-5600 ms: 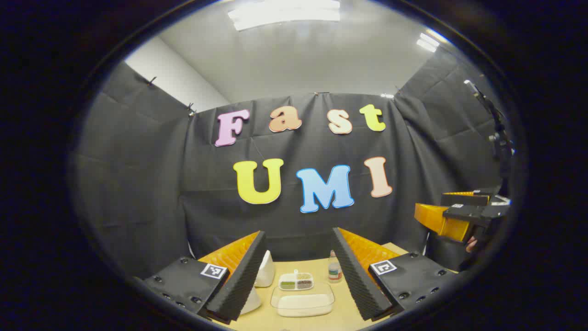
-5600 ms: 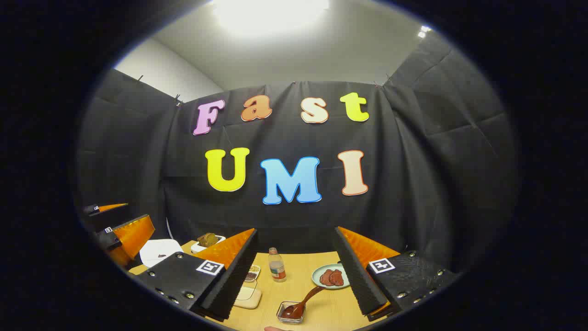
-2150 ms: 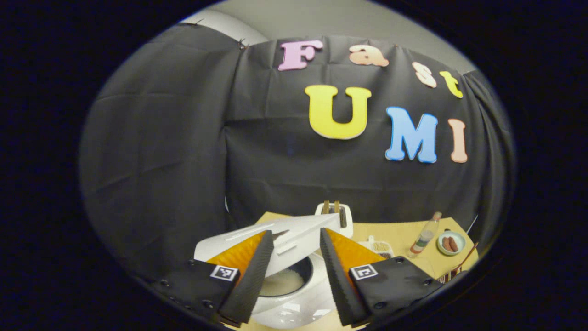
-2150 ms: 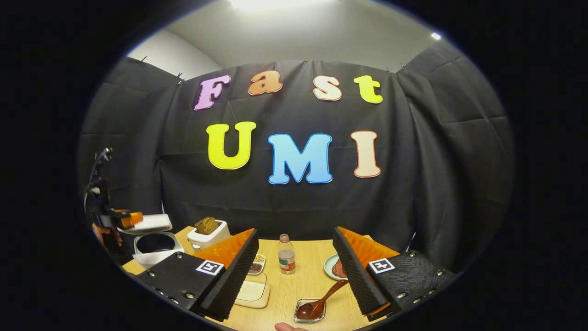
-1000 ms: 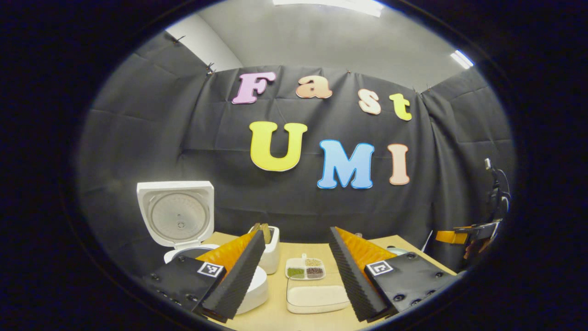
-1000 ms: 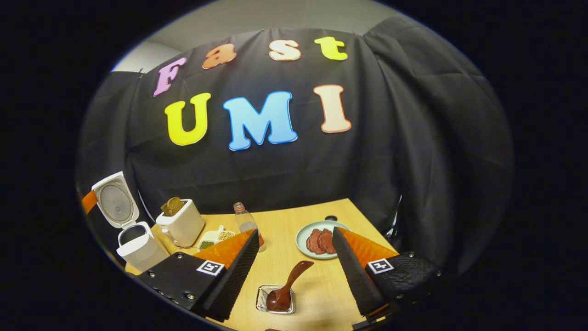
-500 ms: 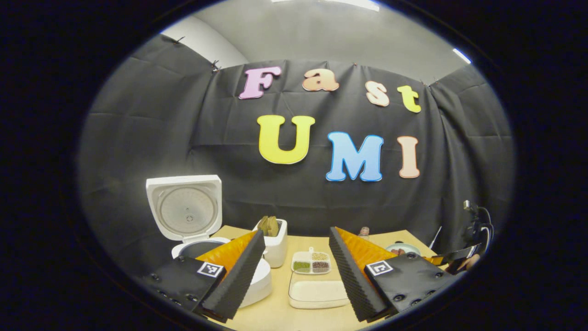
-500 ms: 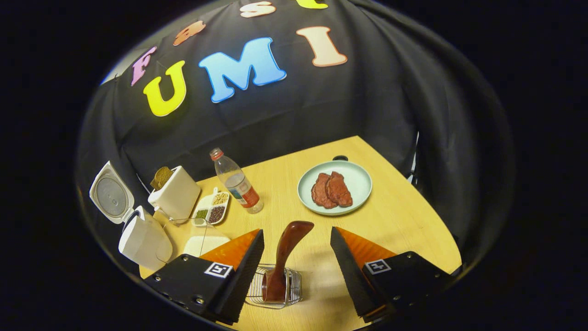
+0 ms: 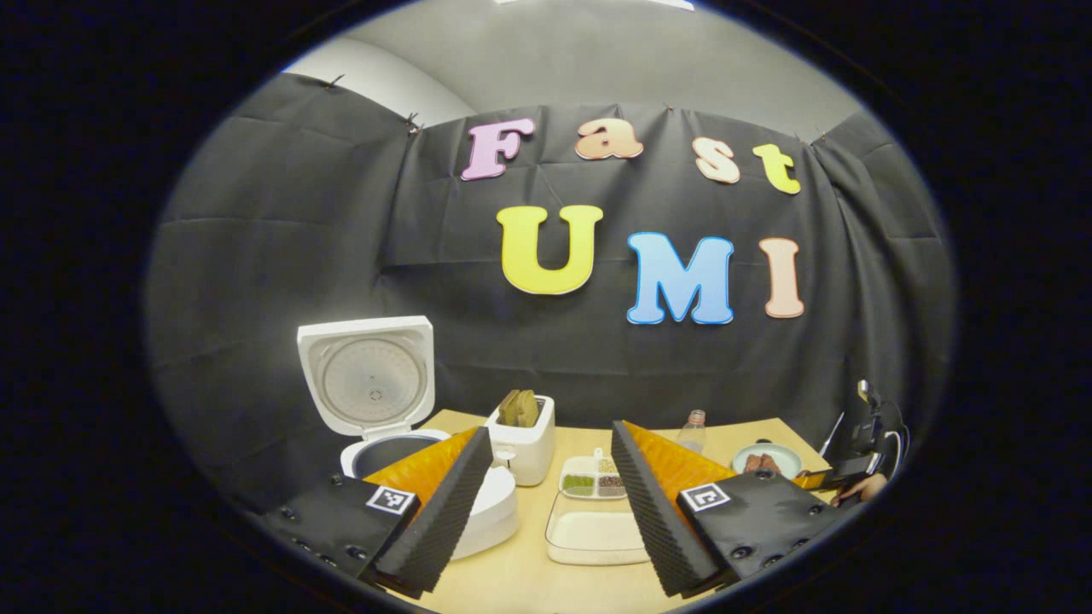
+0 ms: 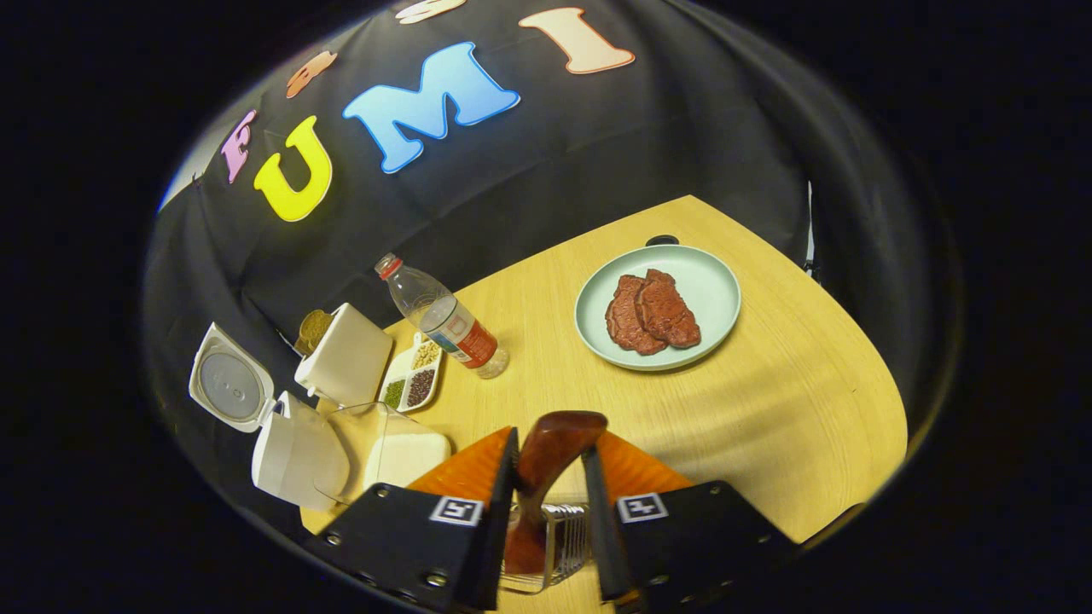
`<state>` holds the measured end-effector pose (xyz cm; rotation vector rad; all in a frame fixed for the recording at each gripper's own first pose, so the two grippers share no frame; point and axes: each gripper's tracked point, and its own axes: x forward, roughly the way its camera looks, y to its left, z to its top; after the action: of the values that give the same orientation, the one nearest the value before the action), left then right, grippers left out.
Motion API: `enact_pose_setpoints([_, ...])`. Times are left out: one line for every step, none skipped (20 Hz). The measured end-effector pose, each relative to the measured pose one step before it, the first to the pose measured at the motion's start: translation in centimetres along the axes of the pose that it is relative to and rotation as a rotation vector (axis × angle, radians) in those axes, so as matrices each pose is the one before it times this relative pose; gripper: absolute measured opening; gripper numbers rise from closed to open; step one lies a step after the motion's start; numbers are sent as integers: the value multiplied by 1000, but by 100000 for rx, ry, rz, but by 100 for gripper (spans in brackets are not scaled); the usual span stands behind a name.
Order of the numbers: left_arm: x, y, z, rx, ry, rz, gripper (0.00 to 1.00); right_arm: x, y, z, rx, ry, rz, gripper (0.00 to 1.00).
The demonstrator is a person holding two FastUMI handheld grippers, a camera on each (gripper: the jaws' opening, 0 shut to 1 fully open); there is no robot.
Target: Close the left gripper, press the button to open the rice cooker; take a wooden spoon from the chopstick holder with the right hand, scoop a spoonful of rice and pour it into the rice cooker, then put the wooden spoon back into the chopstick holder.
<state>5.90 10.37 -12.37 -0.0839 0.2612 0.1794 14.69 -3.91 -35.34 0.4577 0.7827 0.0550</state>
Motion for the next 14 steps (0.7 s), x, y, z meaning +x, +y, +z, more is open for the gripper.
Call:
enact_pose_setpoints([245, 60, -144, 164, 117, -404, 97, 296, 504, -314, 2444, 428, 1832, 29])
enact_pose_setpoints([166, -56, -106, -24, -124, -337, 97, -511, 273, 66, 1872, 660, 368, 21])
enact_pose_setpoints([251, 46, 146, -180, -420, -400, 97, -83, 229, 112, 2970, -744, -1104, 17])
enact_pose_setpoints([141, -193, 386, -456, -1083, -1397, 97, -302, 254, 350, 1074, -1503, -508, 13])
enact_pose_setpoints([245, -2, 473, 117, -1452, -983, 98, -426, 602, -10, -453, -1455, -2, 13])
enact_pose_setpoints([178, 76, 172, 404, -782, -1144, 99, -736, 370, 187, -1497, -2067, -799, 13])
enact_pose_setpoints([348, -54, 165, 315, -662, -1377, 97, -821, 578, 320, -1142, -1640, 286, 13])
enact_pose_setpoints([187, 107, 165, 81, -860, -1277, 96, -588, 443, 494, -1223, -1931, -448, 13])
enact_pose_setpoints([253, 61, 140, -480, -929, -1565, 96, -859, 673, 512, -496, -2025, 548, 13])
enact_pose_setpoints([226, 10, 96, -716, -606, -1463, 96, -790, 631, 626, -628, -2064, 473, 13])
enact_pose_setpoints([280, 79, 126, -660, -397, -1188, 96, -916, 647, 645, -346, -2134, 535, 13])
enact_pose_setpoints([165, 246, 96, -626, -585, -1064, 96, -926, 808, 814, -709, -2425, 459, 13])
enact_pose_setpoints([107, 330, 171, -626, -619, -741, 96, -898, 1052, 560, -1784, -2207, 1126, 13])
enact_pose_setpoints([-103, 337, 159, -553, -675, -698, 97, -503, 502, 852, -2469, -3210, -1598, 13])
